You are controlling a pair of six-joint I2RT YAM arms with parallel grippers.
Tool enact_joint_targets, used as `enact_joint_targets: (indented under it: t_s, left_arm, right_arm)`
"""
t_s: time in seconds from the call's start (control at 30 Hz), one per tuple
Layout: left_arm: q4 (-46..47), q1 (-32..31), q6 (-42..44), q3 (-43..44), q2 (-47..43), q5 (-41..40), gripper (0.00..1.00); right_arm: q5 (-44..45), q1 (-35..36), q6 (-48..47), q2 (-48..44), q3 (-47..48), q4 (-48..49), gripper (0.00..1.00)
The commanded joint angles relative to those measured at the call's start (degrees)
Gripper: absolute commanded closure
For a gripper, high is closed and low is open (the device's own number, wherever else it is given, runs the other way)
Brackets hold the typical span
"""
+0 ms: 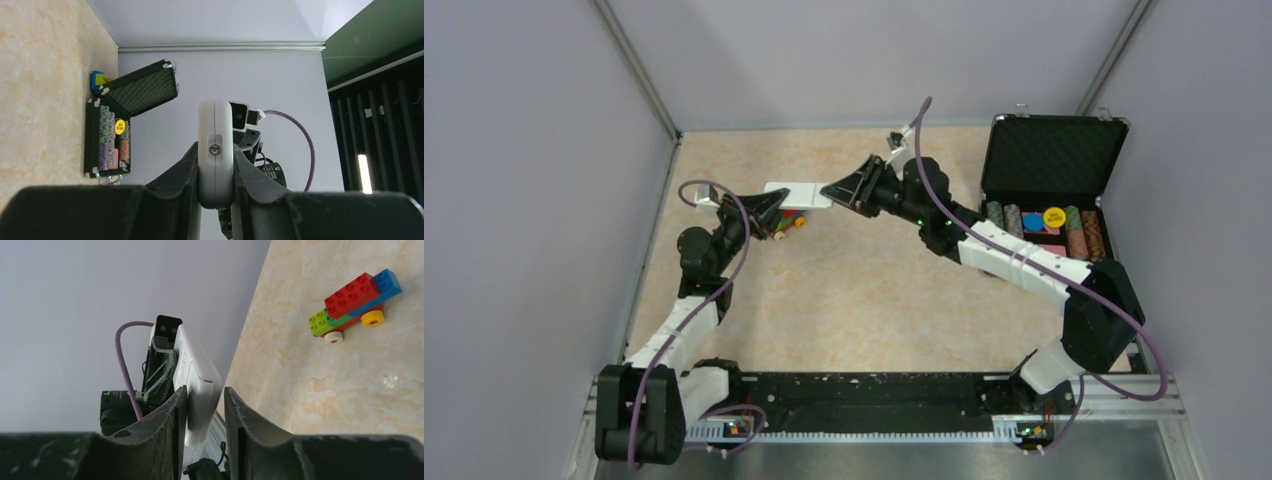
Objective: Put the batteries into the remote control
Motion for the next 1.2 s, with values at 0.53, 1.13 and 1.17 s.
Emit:
enact_joint_targets:
  t_s: [0.53,1.13,1.17]
  left_arm:
    - [10.1,-0.6,0.5,6.7,-2.2,1.3,1.0]
    - [13.5,-1.2,-4.6,9.1,-0.3,1.8,1.0]
    - [13.5,-1.2,-4.5,9.3,0.0,2.1,1.0]
  right_arm:
    - [1.6,3.5,-6.5,5.8,7.1,-12.4,0.94]
    - [-6.2,3.8,-0.6,10.3,6.2,-2.1,0.82]
    - [-6.7,3.8,-0.4,10.6,6.4,-1.9,0.81]
